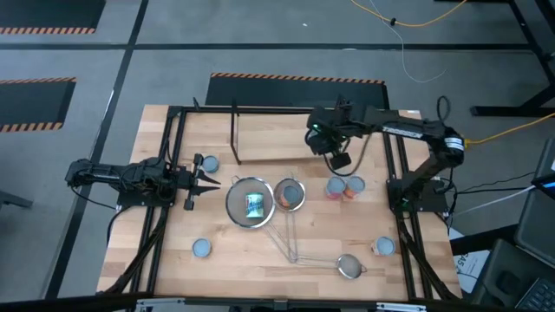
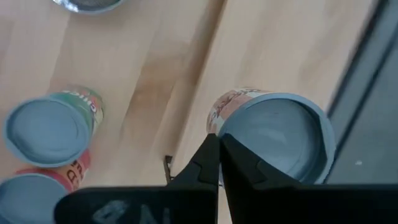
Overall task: Pick and place cans onto a shelf
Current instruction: Put the canned diced tomatoes on the shelf
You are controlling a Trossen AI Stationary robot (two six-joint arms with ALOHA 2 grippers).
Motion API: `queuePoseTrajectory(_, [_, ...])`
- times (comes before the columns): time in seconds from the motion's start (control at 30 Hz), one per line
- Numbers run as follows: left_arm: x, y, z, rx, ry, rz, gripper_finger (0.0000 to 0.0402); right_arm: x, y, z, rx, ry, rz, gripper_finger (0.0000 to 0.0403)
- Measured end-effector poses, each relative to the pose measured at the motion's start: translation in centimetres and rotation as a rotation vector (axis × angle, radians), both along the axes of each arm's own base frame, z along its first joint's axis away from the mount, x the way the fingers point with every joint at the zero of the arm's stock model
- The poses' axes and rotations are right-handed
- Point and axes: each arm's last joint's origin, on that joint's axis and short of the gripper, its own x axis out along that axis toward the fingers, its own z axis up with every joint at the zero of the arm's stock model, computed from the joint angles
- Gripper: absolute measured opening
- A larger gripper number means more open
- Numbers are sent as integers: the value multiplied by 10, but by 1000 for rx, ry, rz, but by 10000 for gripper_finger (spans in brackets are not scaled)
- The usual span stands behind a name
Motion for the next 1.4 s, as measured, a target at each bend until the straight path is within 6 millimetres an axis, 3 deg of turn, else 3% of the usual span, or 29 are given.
queuePoseTrajectory(0.23, [0,0,0,0,0,0,54,17,-17,-33,33,102,152,10])
queuePoseTrajectory(0.47, [0,0,0,0,0,0,54,34,-22,-52,-2,101,290,10])
queuePoseTrajectory(1.03, [0,0,0,0,0,0,54,48,-36,-64,13,0,396,10])
queuePoseTrajectory(1.4, [0,0,0,0,1,0,54,45,-41,-64,22,10,384,10])
